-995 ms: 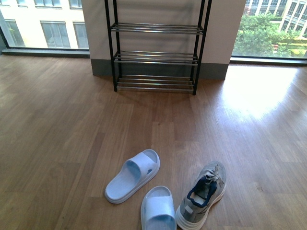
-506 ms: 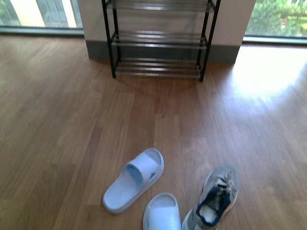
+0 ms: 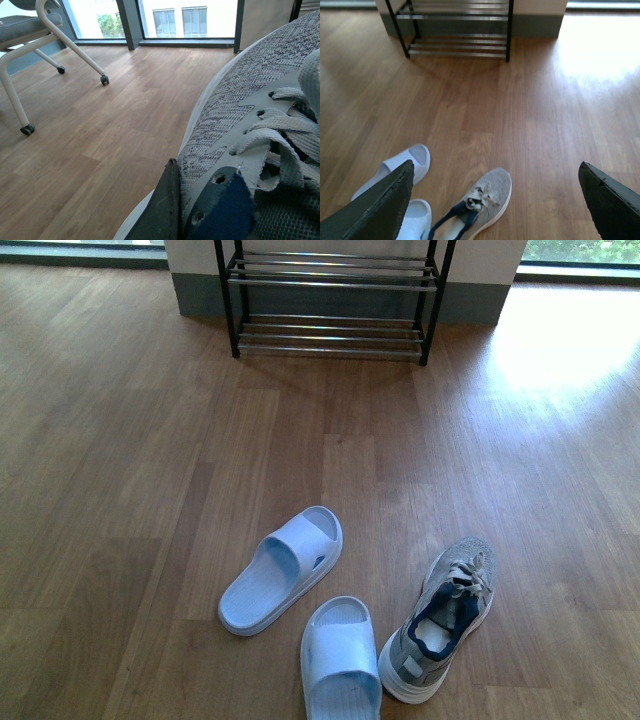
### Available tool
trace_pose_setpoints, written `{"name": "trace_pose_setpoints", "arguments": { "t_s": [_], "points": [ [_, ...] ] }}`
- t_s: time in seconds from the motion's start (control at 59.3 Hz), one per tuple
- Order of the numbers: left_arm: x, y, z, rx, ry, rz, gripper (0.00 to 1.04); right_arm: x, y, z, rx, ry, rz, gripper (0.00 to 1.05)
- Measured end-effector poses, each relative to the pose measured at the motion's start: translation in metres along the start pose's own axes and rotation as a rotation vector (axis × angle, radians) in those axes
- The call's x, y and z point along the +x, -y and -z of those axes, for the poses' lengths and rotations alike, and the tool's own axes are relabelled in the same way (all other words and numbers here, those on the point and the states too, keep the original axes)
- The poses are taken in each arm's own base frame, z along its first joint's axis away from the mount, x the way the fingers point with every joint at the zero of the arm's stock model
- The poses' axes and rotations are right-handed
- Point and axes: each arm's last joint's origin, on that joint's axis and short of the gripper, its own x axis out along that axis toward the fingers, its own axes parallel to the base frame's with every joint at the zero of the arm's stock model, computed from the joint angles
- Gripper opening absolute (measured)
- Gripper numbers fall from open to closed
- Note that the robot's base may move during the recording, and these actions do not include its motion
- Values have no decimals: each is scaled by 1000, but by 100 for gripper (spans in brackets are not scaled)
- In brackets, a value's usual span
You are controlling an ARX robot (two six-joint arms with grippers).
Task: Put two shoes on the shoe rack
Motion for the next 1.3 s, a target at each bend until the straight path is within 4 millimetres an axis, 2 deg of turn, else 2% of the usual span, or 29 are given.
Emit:
{"name": "trace_pose_setpoints", "arguments": {
  "t_s": [0.118,0.185,0.371,0.539,0.708,0.826,0.961,1.298],
  "points": [
    [0,0,0,0,0,0,2,44,-1,18,-15,-177,-25,95],
    [0,0,0,0,0,0,2,73,-4,43,-19,-321,-34,95],
    [0,0,0,0,0,0,2,118,-13,99,-22,-561,-95,95],
    [0,0,0,0,0,0,2,140,-13,140,31,-697,-117,95],
    [0,0,0,0,0,0,2,160,-14,167,109,-777,-118,95],
    [0,0,0,0,0,0,2,173,-15,178,172,-799,-113,95],
    [0,0,0,0,0,0,2,184,-15,182,179,-796,-108,95],
    [0,0,0,0,0,0,2,204,-1,199,178,-821,-46,95]
  ]
}}
